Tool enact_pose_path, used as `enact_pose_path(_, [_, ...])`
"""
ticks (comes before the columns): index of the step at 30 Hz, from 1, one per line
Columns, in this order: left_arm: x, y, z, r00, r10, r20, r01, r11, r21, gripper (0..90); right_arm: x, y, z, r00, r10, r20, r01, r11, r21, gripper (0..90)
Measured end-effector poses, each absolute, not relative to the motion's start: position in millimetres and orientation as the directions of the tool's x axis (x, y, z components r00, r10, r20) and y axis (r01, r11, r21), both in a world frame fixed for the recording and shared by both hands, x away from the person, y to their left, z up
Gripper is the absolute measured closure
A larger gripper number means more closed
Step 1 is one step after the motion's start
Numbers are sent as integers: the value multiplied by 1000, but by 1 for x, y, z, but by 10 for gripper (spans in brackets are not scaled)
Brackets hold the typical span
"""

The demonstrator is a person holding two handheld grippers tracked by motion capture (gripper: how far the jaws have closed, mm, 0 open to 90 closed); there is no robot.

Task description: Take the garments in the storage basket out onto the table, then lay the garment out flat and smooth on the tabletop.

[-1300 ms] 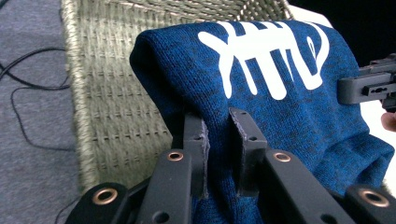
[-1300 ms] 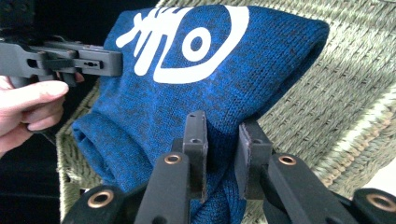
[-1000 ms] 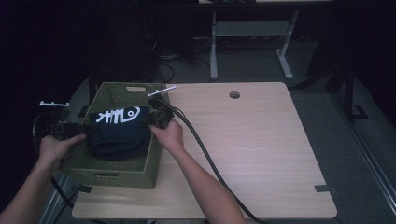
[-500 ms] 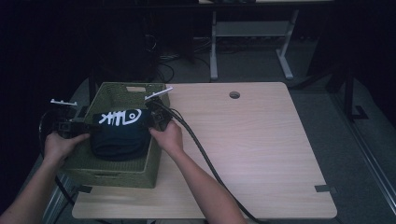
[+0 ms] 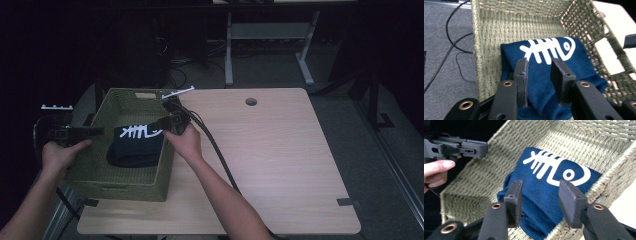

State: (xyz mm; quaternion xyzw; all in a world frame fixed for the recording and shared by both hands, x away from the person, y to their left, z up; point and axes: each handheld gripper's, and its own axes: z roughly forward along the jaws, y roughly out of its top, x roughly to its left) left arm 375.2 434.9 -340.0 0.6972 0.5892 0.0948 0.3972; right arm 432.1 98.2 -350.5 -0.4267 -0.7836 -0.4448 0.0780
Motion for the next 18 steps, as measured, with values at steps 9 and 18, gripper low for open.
enact_pose_path(9, [349, 425, -322, 322, 882, -345, 703, 21, 711, 614, 427, 70, -338, -638, 555, 534, 727, 203, 656, 469])
enact_pose_path(18, [336, 409, -314, 342, 870, -355, 682, 30, 730, 548, 425, 38, -332, -638, 547, 542, 719, 172, 673, 398])
